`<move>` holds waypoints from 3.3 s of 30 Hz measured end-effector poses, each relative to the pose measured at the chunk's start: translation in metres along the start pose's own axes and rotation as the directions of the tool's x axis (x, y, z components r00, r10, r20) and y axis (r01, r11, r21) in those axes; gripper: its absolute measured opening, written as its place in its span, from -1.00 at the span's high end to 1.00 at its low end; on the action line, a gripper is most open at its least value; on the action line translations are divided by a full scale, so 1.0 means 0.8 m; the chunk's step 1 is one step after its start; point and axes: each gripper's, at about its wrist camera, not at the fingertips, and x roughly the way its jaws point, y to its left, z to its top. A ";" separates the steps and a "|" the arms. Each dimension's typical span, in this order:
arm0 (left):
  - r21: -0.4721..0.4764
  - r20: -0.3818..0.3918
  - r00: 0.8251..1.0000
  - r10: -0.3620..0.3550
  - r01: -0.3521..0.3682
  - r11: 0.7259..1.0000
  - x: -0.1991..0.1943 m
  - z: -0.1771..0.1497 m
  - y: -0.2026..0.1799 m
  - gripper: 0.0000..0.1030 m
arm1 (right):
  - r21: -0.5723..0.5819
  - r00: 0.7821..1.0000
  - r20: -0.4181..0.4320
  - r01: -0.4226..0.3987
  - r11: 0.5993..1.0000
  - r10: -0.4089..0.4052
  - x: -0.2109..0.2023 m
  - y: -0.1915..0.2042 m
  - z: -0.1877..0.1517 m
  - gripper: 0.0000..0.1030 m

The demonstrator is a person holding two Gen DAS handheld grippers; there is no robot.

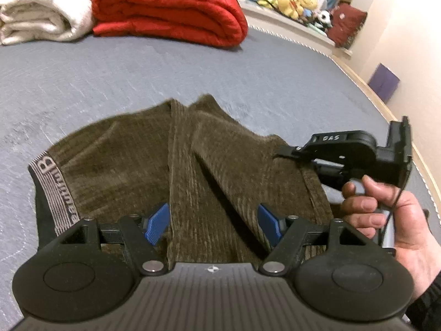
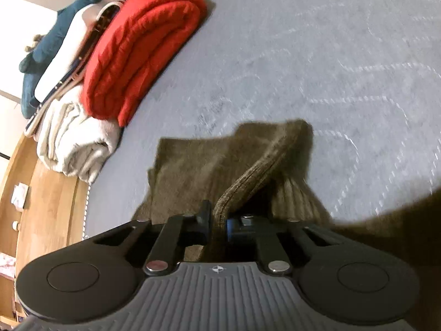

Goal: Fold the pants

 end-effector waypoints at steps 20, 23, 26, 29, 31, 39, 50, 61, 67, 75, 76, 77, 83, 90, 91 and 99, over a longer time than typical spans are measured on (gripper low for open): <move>0.338 0.113 0.987 -0.113 0.069 0.939 0.109 0.001 -0.131 -0.49 | 0.414 0.659 0.607 0.215 0.885 -0.444 -0.237 -0.244 0.134 0.60; 0.358 0.062 0.995 -0.077 0.050 0.932 0.152 0.001 -0.131 -0.49 | 0.380 0.705 0.580 0.210 0.901 -0.408 -0.236 -0.261 0.142 0.12; 0.375 0.063 0.998 -0.029 0.004 0.927 0.175 0.001 -0.126 -0.49 | 0.401 0.695 0.579 0.213 0.891 -0.427 -0.246 -0.279 0.145 0.02; 0.386 0.052 0.999 0.000 -0.021 0.922 0.195 0.005 -0.113 -0.49 | 0.451 0.694 0.569 0.185 0.873 -0.441 -0.254 -0.303 0.140 0.01; 0.388 0.048 0.999 0.007 -0.025 0.921 0.202 0.005 -0.107 -0.47 | 0.481 0.702 0.561 0.155 0.863 -0.438 -0.262 -0.317 0.141 -0.02; 0.471 0.042 0.998 -0.041 0.017 0.882 0.185 0.013 -0.111 0.53 | 0.495 0.681 0.631 0.014 0.869 -0.371 -0.280 -0.332 0.178 0.86; 0.547 -0.138 0.988 -0.068 0.133 0.827 0.165 0.008 -0.099 0.08 | 0.543 0.560 0.471 0.425 0.724 -0.682 -0.292 -0.325 0.155 0.88; 0.316 -0.012 0.980 -0.198 0.191 0.929 0.048 0.063 -0.021 -0.23 | 0.444 0.342 0.677 0.517 0.732 -0.652 -0.383 -0.159 0.145 0.22; 0.198 0.121 0.973 -0.195 0.169 0.966 -0.051 0.070 0.041 0.40 | 0.134 0.444 0.800 0.524 0.841 -0.404 -0.403 -0.018 0.079 -0.01; 0.129 0.217 0.973 -0.077 0.050 0.990 -0.138 0.023 0.131 0.72 | -0.462 0.810 0.586 0.371 0.805 -0.036 -0.325 0.116 -0.083 -0.03; 0.096 0.229 0.971 -0.066 0.045 0.994 -0.139 0.016 0.146 0.72 | -0.523 0.851 0.525 0.331 0.785 -0.009 -0.305 0.119 -0.107 -0.01; 0.039 0.225 0.973 -0.059 0.051 0.998 -0.136 0.008 0.165 0.72 | -0.576 0.886 0.464 0.303 0.759 -0.002 -0.285 0.127 -0.130 0.02; -0.154 0.139 0.990 -0.006 0.028 0.988 -0.103 0.000 0.234 0.72 | -0.837 0.984 0.173 0.166 0.521 -0.036 -0.194 0.165 -0.268 0.33; -0.264 0.059 0.998 -0.039 0.053 0.963 -0.042 0.010 0.276 0.61 | -0.947 0.997 -0.036 -0.013 0.321 -0.063 -0.145 0.197 -0.360 0.27; -0.277 0.041 0.998 -0.045 0.055 0.959 -0.029 0.009 0.278 0.48 | -0.950 0.995 -0.064 -0.037 0.310 -0.077 -0.138 0.195 -0.370 0.20; -0.325 -0.054 0.998 -0.039 0.019 0.946 0.043 0.012 0.287 -0.42 | -0.986 0.980 -0.148 -0.136 0.100 -0.130 -0.102 0.184 -0.411 -0.25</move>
